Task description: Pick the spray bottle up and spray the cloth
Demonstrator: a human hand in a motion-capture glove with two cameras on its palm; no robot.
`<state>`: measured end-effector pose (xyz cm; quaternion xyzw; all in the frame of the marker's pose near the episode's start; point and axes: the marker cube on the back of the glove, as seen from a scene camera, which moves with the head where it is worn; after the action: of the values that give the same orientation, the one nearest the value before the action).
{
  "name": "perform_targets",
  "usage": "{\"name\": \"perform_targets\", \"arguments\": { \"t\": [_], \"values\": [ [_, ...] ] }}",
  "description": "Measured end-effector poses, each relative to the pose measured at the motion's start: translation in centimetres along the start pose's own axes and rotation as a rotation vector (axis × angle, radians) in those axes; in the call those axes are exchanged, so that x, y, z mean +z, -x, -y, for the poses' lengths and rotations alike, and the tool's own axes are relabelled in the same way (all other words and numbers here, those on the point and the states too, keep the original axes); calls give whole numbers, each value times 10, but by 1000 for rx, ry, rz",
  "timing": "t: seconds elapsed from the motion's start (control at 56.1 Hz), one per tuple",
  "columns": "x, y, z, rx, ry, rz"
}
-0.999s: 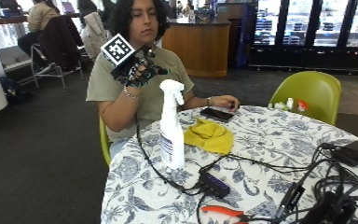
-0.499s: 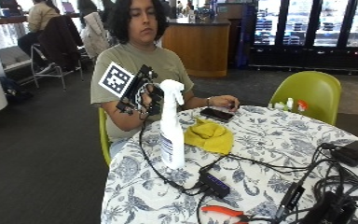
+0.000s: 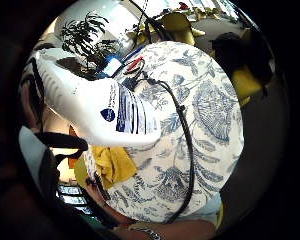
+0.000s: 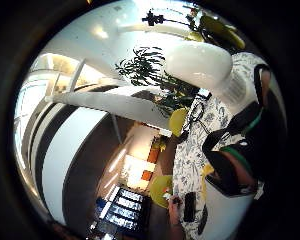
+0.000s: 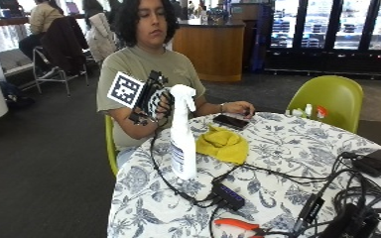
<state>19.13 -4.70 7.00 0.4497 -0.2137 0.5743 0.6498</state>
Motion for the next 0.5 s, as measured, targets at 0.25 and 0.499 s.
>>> {"name": "perform_targets", "arguments": {
  "t": [0.25, 0.499],
  "values": [
    [-14, 9, -19, -34, 93, -178],
    [-46, 8, -49, -97, 253, -321]
  ]
}}
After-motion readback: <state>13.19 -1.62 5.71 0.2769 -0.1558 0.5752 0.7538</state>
